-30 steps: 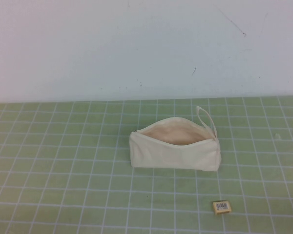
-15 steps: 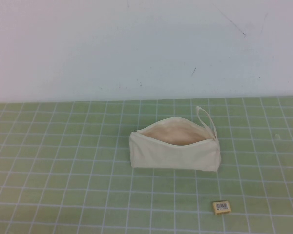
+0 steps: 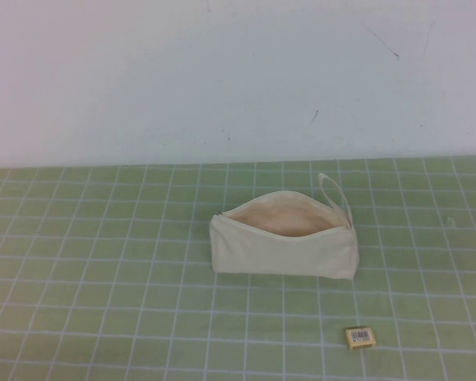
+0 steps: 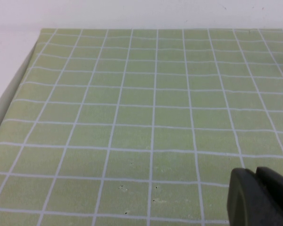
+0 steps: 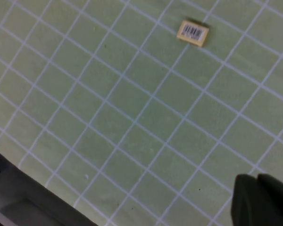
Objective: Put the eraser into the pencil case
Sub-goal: Pick up the eraser from the table
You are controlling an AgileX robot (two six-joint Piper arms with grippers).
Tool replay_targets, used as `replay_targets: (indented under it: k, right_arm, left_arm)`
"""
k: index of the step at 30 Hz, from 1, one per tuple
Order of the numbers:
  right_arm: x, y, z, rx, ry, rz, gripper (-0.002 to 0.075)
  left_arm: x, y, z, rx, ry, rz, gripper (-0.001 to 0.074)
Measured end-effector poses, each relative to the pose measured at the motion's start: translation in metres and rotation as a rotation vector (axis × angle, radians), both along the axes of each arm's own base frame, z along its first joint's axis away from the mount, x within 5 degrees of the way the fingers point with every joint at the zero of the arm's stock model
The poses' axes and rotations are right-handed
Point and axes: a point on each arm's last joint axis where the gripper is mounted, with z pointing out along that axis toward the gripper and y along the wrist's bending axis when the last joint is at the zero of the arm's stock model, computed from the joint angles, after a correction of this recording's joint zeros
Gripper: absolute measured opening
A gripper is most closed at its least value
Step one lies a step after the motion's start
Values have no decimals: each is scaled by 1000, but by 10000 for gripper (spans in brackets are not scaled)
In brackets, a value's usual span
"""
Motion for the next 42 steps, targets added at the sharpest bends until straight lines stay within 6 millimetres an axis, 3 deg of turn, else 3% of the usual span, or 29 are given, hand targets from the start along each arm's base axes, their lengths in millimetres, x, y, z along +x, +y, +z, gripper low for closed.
replay_targets:
  k: [7,11,15,20,23,28,30,34,42]
  right_arm:
    - [25,41,-36,-191,119,61,-1]
    - [37,72,-59,-304,96,118,-1]
    - [53,100,-78,-258,24,150,-1]
    - [70,116,-101,-217,54,121,11]
    - [80,122,-113,-226,79,117,104]
    - [98,135,-130,-189,88,28,426]
    - [104,138,-139,-189,100,-3,510]
    - [113,141,-158,-229,137,-49,559]
    - [128,139,-185,-341,136,-129,569]
  left_arm:
    - [0,0,0,0,0,0,-3]
    - [0,0,0,0,0,0,-3]
    - [0,0,0,0,0,0,-3]
    - [0,0,0,-6,0,0,-3]
    - [0,0,0,-7,0,-1,-3]
    - [0,0,0,-12,0,-1,-3]
    - [0,-1,0,-19,0,-1,-3]
    - [0,-1,0,-25,0,-2,-3]
    - [0,-1,0,-27,0,-2,-3]
